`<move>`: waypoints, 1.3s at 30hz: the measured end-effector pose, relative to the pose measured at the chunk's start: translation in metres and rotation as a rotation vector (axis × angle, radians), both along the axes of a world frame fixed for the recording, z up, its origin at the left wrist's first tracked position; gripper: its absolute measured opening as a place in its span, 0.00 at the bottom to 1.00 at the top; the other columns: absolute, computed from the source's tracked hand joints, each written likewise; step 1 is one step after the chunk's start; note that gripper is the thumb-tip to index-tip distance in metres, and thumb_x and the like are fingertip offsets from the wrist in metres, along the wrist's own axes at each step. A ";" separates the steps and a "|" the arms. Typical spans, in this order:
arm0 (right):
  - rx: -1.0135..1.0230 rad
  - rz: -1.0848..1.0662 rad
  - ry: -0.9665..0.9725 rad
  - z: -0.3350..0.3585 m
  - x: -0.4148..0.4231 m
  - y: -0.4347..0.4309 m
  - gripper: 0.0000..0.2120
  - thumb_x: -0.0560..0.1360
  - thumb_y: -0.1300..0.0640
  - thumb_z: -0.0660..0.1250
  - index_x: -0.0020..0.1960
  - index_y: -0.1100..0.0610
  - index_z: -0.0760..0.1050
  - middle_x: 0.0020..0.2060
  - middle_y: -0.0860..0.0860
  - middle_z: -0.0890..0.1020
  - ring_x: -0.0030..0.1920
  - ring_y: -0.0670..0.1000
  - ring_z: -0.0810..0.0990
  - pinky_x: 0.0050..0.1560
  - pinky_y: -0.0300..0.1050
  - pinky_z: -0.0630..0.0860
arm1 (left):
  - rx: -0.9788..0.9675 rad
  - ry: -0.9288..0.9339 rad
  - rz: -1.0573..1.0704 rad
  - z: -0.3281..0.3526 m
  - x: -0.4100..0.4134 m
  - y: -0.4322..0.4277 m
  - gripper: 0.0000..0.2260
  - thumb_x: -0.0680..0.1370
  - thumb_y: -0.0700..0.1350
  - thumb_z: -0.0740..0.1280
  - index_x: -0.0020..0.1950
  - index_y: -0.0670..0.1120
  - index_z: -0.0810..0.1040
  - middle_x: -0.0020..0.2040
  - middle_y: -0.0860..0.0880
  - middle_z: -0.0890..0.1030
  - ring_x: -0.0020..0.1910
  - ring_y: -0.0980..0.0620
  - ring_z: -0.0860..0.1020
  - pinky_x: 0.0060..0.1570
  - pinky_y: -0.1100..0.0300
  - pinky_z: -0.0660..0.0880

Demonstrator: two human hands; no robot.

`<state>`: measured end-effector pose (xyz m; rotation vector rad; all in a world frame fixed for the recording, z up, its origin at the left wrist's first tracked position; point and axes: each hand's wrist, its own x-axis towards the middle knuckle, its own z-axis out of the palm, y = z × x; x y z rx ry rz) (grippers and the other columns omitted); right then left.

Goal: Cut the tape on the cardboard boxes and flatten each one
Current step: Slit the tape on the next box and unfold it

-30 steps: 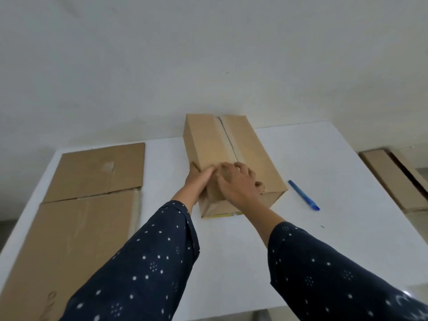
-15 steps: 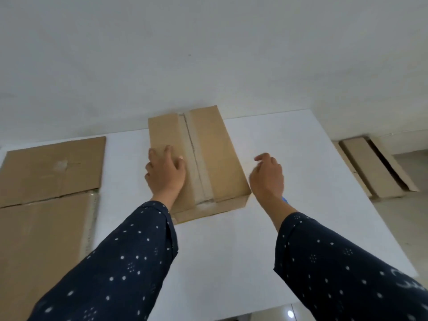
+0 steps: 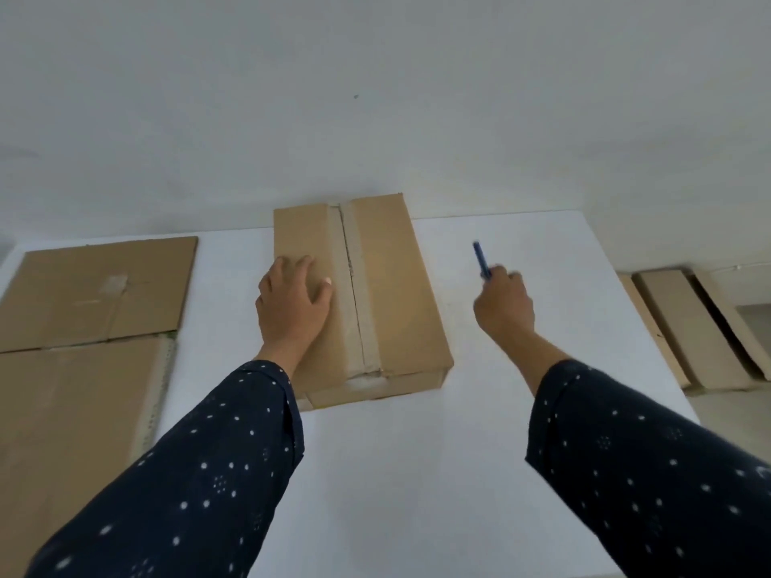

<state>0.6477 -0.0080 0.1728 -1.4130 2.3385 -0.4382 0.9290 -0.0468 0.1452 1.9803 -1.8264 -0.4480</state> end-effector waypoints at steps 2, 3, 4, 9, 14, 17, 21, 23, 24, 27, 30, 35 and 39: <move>-0.052 0.130 -0.033 0.026 0.018 -0.029 0.14 0.81 0.65 0.55 0.65 0.59 0.69 0.50 0.56 0.76 0.36 0.50 0.73 0.33 0.41 0.67 | 0.008 0.023 -0.032 0.001 0.004 -0.004 0.22 0.82 0.57 0.60 0.75 0.54 0.66 0.78 0.48 0.60 0.77 0.42 0.57 0.73 0.41 0.62; -0.046 0.212 -0.062 0.036 0.031 -0.041 0.14 0.80 0.66 0.54 0.63 0.58 0.70 0.45 0.54 0.76 0.34 0.48 0.71 0.30 0.40 0.65 | 0.018 0.027 -0.047 0.001 0.005 -0.007 0.22 0.82 0.57 0.60 0.76 0.54 0.66 0.79 0.48 0.59 0.78 0.43 0.56 0.74 0.42 0.60; -0.022 0.291 -0.089 0.044 0.046 -0.051 0.14 0.79 0.67 0.54 0.60 0.57 0.70 0.41 0.51 0.74 0.34 0.49 0.71 0.29 0.39 0.63 | 0.028 0.022 -0.063 0.001 0.007 -0.011 0.22 0.82 0.57 0.59 0.76 0.54 0.65 0.80 0.48 0.58 0.79 0.43 0.53 0.74 0.42 0.59; -0.004 0.425 -0.046 0.049 0.109 -0.090 0.14 0.78 0.66 0.54 0.60 0.59 0.72 0.40 0.51 0.72 0.34 0.49 0.69 0.29 0.41 0.61 | 0.034 0.016 -0.106 -0.007 0.014 -0.027 0.24 0.83 0.59 0.57 0.78 0.56 0.63 0.81 0.49 0.55 0.81 0.45 0.48 0.76 0.43 0.57; -0.033 0.382 0.005 0.038 0.137 -0.116 0.13 0.74 0.66 0.55 0.53 0.55 0.73 0.39 0.51 0.74 0.35 0.51 0.72 0.28 0.42 0.60 | -0.003 0.094 -0.115 -0.014 0.016 -0.027 0.23 0.82 0.59 0.59 0.77 0.56 0.64 0.81 0.49 0.56 0.81 0.47 0.47 0.75 0.43 0.60; -0.028 0.389 0.039 0.036 0.143 -0.125 0.14 0.76 0.66 0.55 0.57 0.57 0.74 0.41 0.51 0.72 0.39 0.54 0.73 0.29 0.41 0.60 | -0.009 0.155 -0.114 -0.015 0.017 -0.029 0.22 0.82 0.58 0.60 0.76 0.56 0.66 0.80 0.50 0.57 0.81 0.47 0.47 0.75 0.44 0.61; -0.022 0.377 0.058 0.036 0.151 -0.129 0.16 0.77 0.65 0.56 0.62 0.58 0.74 0.49 0.55 0.78 0.42 0.53 0.72 0.36 0.43 0.67 | -0.015 0.196 -0.121 -0.015 0.017 -0.029 0.22 0.82 0.57 0.61 0.76 0.55 0.67 0.80 0.50 0.57 0.81 0.47 0.47 0.74 0.46 0.59; -0.018 0.376 0.073 0.038 0.154 -0.128 0.15 0.77 0.65 0.56 0.61 0.59 0.75 0.47 0.54 0.77 0.40 0.53 0.73 0.34 0.43 0.67 | -0.015 0.205 -0.125 -0.015 0.018 -0.029 0.22 0.83 0.56 0.61 0.76 0.54 0.67 0.81 0.49 0.57 0.81 0.46 0.46 0.75 0.48 0.57; -0.014 0.372 0.085 0.039 0.156 -0.128 0.14 0.76 0.65 0.56 0.59 0.59 0.75 0.45 0.54 0.77 0.39 0.53 0.73 0.32 0.43 0.66 | -0.009 0.202 -0.127 -0.016 0.018 -0.029 0.23 0.83 0.56 0.60 0.77 0.53 0.66 0.81 0.49 0.56 0.81 0.46 0.46 0.75 0.49 0.56; 0.032 0.381 0.135 0.043 0.159 -0.131 0.12 0.75 0.66 0.56 0.54 0.60 0.75 0.36 0.50 0.72 0.36 0.51 0.73 0.30 0.43 0.64 | 0.039 0.167 -0.138 -0.015 0.018 -0.029 0.26 0.84 0.57 0.58 0.80 0.53 0.60 0.82 0.50 0.51 0.81 0.47 0.42 0.76 0.52 0.54; 0.083 0.386 0.143 0.052 0.160 -0.130 0.13 0.74 0.64 0.57 0.55 0.59 0.76 0.38 0.51 0.74 0.43 0.55 0.77 0.34 0.43 0.69 | 0.057 0.141 -0.156 -0.016 0.018 -0.029 0.26 0.84 0.58 0.56 0.81 0.53 0.58 0.83 0.50 0.48 0.81 0.47 0.39 0.76 0.52 0.53; 0.174 0.409 0.187 0.063 0.156 -0.107 0.13 0.78 0.59 0.61 0.58 0.57 0.79 0.42 0.51 0.77 0.35 0.50 0.73 0.32 0.41 0.69 | 0.009 0.007 -0.185 -0.019 0.017 -0.032 0.26 0.84 0.57 0.55 0.81 0.48 0.60 0.82 0.43 0.51 0.81 0.42 0.42 0.79 0.44 0.46; 0.258 0.432 0.222 0.068 0.153 -0.075 0.11 0.76 0.59 0.62 0.55 0.57 0.79 0.40 0.51 0.77 0.34 0.49 0.72 0.31 0.40 0.68 | -0.057 0.036 -0.193 -0.017 0.018 -0.030 0.22 0.84 0.52 0.58 0.76 0.44 0.67 0.80 0.41 0.60 0.81 0.42 0.50 0.78 0.44 0.47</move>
